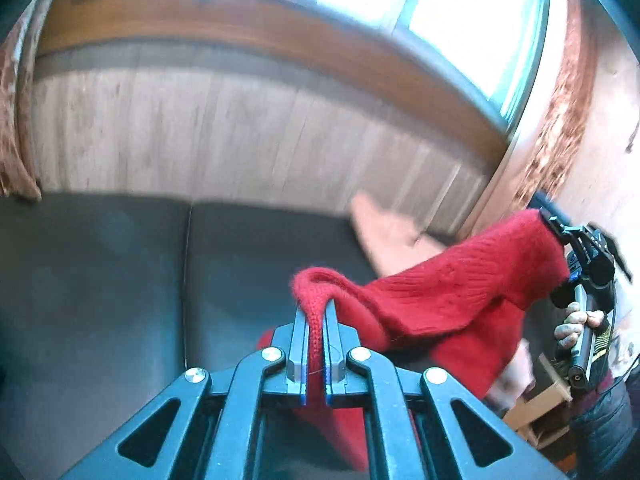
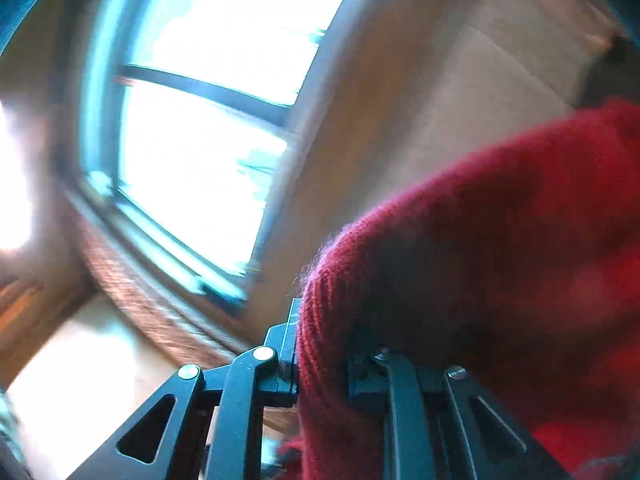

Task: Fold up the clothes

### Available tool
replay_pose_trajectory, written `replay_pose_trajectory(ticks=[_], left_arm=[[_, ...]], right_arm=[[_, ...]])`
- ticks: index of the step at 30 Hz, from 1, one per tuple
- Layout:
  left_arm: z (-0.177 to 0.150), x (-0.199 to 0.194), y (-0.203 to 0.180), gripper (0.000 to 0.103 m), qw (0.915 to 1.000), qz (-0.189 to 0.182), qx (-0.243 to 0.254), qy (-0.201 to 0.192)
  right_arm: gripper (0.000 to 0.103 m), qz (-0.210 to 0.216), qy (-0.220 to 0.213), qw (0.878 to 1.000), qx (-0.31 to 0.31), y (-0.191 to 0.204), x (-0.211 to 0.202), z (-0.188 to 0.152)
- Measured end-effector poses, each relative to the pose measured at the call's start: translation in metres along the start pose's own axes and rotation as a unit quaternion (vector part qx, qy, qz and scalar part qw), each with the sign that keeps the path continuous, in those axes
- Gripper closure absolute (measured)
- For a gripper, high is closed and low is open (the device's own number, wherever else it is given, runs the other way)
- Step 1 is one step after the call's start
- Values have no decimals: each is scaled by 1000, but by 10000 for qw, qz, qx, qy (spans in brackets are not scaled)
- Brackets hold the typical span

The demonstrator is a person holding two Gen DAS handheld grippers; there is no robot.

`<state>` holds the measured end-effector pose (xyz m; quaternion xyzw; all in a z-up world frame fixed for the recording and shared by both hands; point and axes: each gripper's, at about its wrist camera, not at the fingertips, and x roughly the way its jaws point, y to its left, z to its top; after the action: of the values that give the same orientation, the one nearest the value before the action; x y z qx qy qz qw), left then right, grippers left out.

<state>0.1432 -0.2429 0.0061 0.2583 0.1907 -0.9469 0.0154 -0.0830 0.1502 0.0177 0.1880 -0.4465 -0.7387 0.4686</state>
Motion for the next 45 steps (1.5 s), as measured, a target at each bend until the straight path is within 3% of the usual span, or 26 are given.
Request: replay_pose_trajectory(ticks=[5, 9, 14, 19, 20, 22, 24, 25, 26, 28, 31, 36, 41, 45], left_arm=[[29, -70, 7, 101, 9952, 96, -173, -961], [52, -126, 34, 101, 9880, 616, -343, -1376], [59, -171, 64, 103, 9835, 955, -534, -1442], [34, -158, 57, 100, 9873, 985, -452, -1161], [27, -157, 58, 100, 9881, 975, -493, -1084], [18, -149, 61, 99, 9893, 977, -566, -920], [8, -139, 64, 99, 9900, 1043, -622, -714], [3, -134, 66, 99, 9902, 1076, -650, -611], [-1, -130, 68, 97, 9903, 1099, -668, -523], [-13, -120, 74, 91, 9912, 1100, -674, -285], [-31, -100, 84, 91, 9887, 1328, -684, 99], [-63, -70, 118, 91, 9787, 1537, -1213, 621], [-87, -43, 145, 86, 9665, 1323, -1990, 936], [-95, -20, 157, 83, 9561, 1564, -2196, 1148]], right_arm=[[86, 1048, 74, 9910, -826, 105, 15, -5], [85, 1825, 285, 9759, -1163, 165, 33, -25], [84, 2389, 727, 9598, -1282, 205, 84, -50], [84, 2656, 1169, 9499, -1162, 231, 155, -67], [84, 2587, 1226, 9497, -1269, 238, 173, -70], [84, 2027, 1329, 9542, -1753, 245, 223, -66], [64, 1236, 1842, 9602, -1695, 224, 282, -67], [43, 918, 2184, 9592, -1541, 207, 307, -70], [37, 491, 2404, 9582, -1470, 187, 323, -75], [37, -203, 2786, 9485, -1492, 146, 337, -88], [37, -482, 2946, 9460, -1267, 98, 317, -104], [26, -913, 3214, 9370, -1024, 34, 255, -142], [26, -1136, 3794, 9132, -959, 10, 198, -203], [20, -1273, 4144, 8841, -1743, 16, 187, -253]])
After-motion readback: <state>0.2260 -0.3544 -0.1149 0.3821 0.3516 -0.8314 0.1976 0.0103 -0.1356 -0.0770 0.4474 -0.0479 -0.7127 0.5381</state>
